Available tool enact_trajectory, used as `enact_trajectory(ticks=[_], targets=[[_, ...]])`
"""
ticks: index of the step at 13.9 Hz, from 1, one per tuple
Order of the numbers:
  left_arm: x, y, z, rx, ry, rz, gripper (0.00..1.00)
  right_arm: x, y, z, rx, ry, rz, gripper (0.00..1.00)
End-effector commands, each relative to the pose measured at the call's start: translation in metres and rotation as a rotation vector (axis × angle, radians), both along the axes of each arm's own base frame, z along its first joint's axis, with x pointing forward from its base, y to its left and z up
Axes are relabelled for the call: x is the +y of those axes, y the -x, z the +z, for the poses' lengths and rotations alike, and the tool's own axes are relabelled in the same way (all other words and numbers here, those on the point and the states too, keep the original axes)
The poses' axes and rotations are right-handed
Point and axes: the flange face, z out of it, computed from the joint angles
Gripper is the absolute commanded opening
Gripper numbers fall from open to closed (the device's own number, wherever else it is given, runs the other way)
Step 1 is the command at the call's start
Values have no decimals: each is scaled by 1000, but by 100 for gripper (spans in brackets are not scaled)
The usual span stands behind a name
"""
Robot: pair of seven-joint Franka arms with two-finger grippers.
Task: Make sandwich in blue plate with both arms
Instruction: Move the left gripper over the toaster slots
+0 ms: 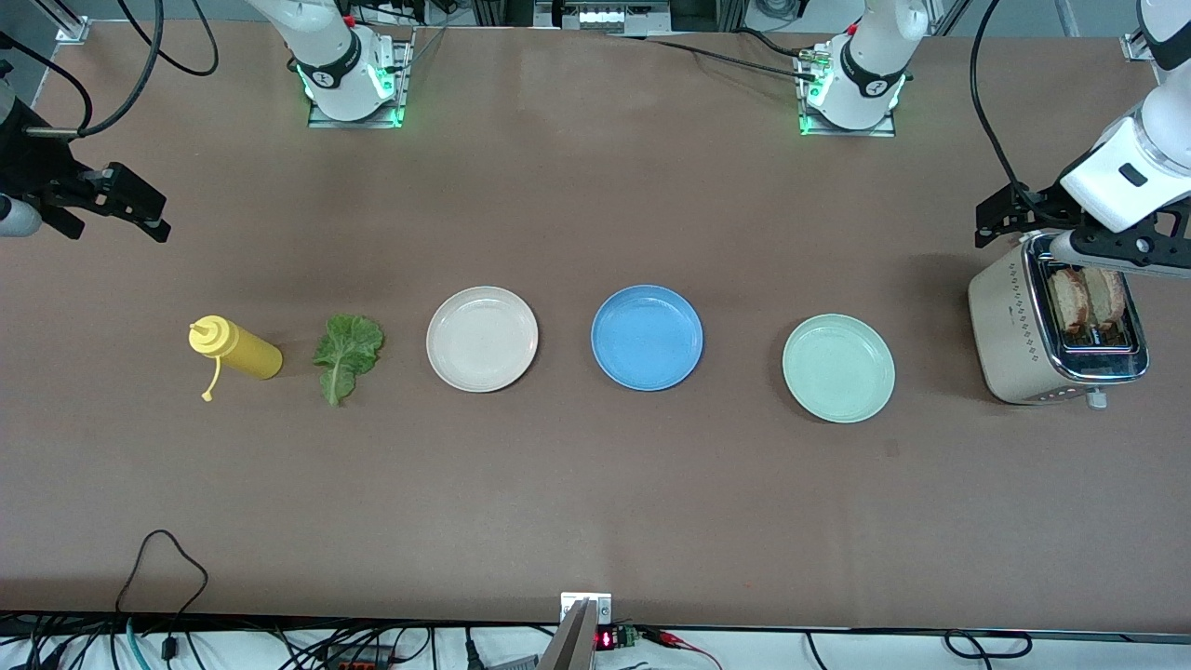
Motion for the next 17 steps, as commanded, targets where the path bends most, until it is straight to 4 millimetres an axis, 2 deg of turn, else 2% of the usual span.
enact_trajectory(ticks=[1,7,9,11,13,14,15,17], targets=[[2,-7,2,3,-14,-7,100,2,0,5,-9,-3,-8,100],[2,-8,1,6,-15,2,100,2,0,5,-10,-3,-10,100],[1,1,-6,85,-21,6,100,2,-1,4,-8,-3,-10,100],[4,1,-4,113,-30,6,100,2,-1,4,-8,-3,-10,100],[19,-6,-19,165,-29,33,100,4,-1,4,-8,-3,-7,100],[29,-20,-44,210,-26,48,100,4,-1,4,-6,-3,-7,100],[36,-28,-52,229,-24,58,100,4,-1,4,-6,-3,-7,100],[62,-32,-59,242,-88,66,100,4,-1,4,-6,-3,-7,100]])
